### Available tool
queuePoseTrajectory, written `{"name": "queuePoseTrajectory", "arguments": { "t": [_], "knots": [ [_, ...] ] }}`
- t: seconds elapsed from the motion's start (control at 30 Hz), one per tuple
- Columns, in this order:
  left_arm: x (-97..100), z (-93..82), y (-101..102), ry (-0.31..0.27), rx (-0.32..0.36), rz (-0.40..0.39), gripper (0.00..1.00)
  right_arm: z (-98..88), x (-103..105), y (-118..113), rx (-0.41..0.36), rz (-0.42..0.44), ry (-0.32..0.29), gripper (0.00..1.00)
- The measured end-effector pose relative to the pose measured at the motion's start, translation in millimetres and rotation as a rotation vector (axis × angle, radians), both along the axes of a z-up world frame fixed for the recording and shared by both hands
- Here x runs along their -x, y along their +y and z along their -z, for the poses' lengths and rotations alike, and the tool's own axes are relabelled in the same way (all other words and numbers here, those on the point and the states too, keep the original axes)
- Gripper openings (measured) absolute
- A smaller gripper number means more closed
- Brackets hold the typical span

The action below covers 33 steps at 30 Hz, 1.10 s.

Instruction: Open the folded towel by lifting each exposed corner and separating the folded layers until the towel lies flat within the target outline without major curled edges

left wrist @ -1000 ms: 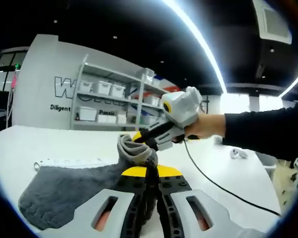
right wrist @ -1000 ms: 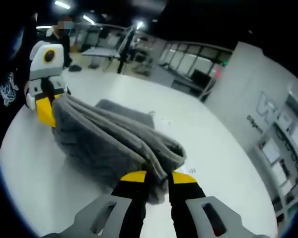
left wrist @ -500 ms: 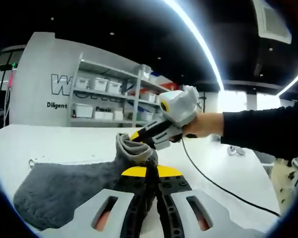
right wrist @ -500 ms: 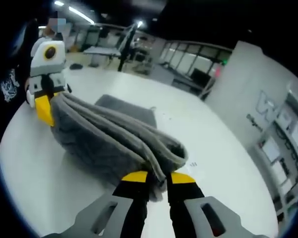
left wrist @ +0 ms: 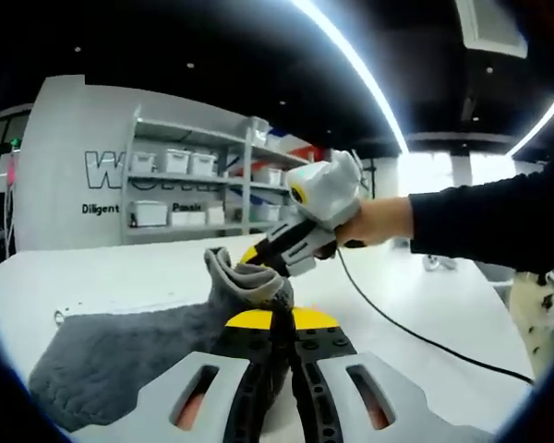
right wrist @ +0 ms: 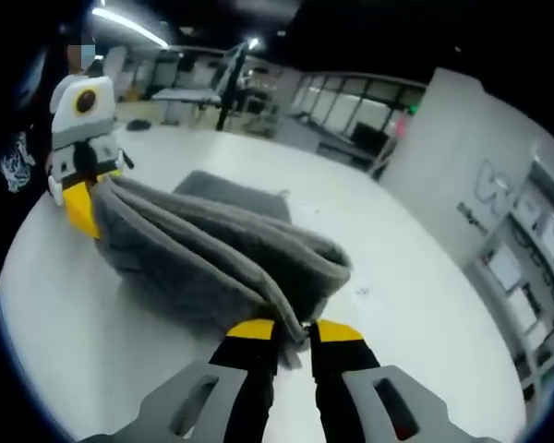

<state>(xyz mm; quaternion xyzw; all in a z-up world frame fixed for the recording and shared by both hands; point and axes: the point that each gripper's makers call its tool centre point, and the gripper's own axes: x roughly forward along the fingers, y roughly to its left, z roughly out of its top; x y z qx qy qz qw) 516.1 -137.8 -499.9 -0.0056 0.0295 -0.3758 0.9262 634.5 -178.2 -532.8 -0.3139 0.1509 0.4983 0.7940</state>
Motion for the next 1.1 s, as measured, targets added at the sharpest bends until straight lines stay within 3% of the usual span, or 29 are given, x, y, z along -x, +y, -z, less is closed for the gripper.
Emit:
{"name": "queuePoseTrajectory", "arguments": {
  "t": [0.87,1.1],
  "knots": [
    [6.2,19.5,-21.3,0.014,-0.086,0.053,0.02,27.7,3.9,-30.5,0.036,0.081,0.026,0.17],
    [12.4,35.9,-34.0,0.037,-0.165,0.107,0.02,31.5,2.6,-35.1,0.047,0.091,0.014,0.17]
  ]
}}
